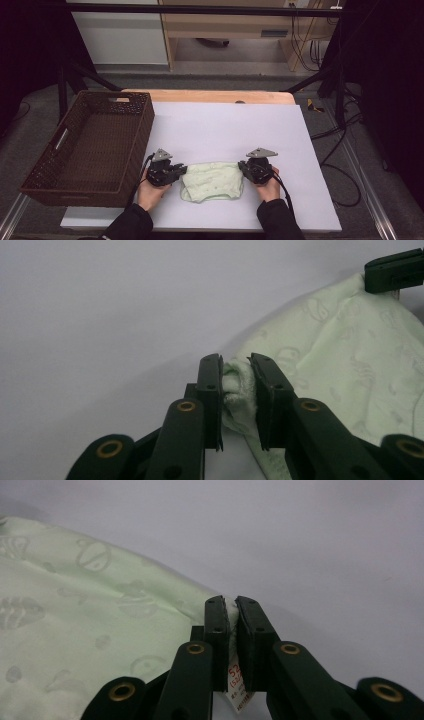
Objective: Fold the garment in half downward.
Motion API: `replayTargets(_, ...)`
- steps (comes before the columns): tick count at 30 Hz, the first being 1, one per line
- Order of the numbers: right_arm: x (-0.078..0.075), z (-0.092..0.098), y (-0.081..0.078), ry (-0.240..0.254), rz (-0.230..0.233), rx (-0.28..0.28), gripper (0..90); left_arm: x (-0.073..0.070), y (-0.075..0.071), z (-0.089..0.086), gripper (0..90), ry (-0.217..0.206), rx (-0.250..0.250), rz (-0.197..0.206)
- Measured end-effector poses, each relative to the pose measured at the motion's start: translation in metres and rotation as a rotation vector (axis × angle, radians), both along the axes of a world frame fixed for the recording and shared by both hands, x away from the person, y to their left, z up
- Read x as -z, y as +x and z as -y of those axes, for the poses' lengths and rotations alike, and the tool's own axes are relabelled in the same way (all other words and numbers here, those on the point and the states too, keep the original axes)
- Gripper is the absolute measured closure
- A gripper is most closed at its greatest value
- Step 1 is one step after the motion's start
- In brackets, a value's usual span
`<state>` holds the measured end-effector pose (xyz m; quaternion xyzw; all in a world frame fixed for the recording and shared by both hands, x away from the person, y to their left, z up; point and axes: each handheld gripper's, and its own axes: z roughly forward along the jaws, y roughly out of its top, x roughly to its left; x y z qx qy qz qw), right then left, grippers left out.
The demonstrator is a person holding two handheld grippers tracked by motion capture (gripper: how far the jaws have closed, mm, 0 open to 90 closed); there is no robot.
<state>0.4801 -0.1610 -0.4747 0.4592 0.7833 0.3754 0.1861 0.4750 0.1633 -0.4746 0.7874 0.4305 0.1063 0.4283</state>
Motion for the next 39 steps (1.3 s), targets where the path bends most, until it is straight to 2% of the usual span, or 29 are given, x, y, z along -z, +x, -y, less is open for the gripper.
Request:
replayTargets(3, -0.001, 0.001, 0.0, 0.011, -0.009, 0.0, 83.9, 0.002, 0.002, 0.001, 74.4, 0.033, -0.008, 0.03)
replayTargets(5, 0.0, 0.0, 0.0, 0.003, -0.018, -0.003, 83.8, 0.004, 0.005, 0.0, 73.7, 0.051, -0.005, 0.036)
replayTargets(9, 0.001, -0.002, -0.001, -0.018, -0.024, 0.012, 83.2, 0.007, 0.007, 0.001, 70.9, 0.045, 0.0, 0.043)
replayTargets(12, 0.001, -0.003, -0.002, -0.027, -0.02, 0.021, 80.9, 0.007, 0.008, -0.001, 62.3, 0.047, -0.006, 0.049)
replayTargets(14, 0.0, -0.002, -0.004, -0.019, -0.019, 0.017, 75.2, 0.005, 0.009, -0.004, 54.4, 0.036, -0.013, 0.054)
replayTargets(16, -0.002, -0.001, -0.005, -0.004, -0.006, 0.024, 69.6, 0.003, 0.009, -0.007, 44.6, 0.007, -0.005, 0.059)
replayTargets(18, -0.004, 0.001, -0.006, 0.028, 0.001, 0.019, 58.9, 0.0, 0.008, -0.01, 32.5, -0.029, 0.003, 0.061)
replayTargets(20, -0.007, 0.003, -0.009, 0.058, 0.014, 0.018, 49.7, -0.002, 0.007, -0.012, 25.5, -0.059, 0.019, 0.052)
replayTargets(23, -0.011, 0.005, -0.014, 0.112, 0.028, -0.011, 35.8, -0.004, 0.005, -0.014, 16.8, -0.071, 0.023, 0.054)
replayTargets(25, -0.012, 0.005, -0.018, 0.126, 0.04, -0.031, 29.2, -0.005, 0.004, -0.016, 11.4, -0.075, 0.024, 0.048)
replayTargets(28, -0.013, 0.005, -0.023, 0.138, 0.054, -0.055, 21.9, -0.007, 0.001, -0.019, 6.2, -0.069, 0.022, 0.024)
replayTargets(32, -0.015, 0.006, -0.029, 0.151, 0.063, -0.079, 16.5, -0.01, -0.004, -0.02, 3.5, -0.061, 0.045, 0.028)
replayTargets(39, -0.019, 0.003, -0.037, 0.188, 0.066, -0.11, 10.3, -0.011, -0.008, -0.018, 1.6, -0.073, 0.071, 0.026)
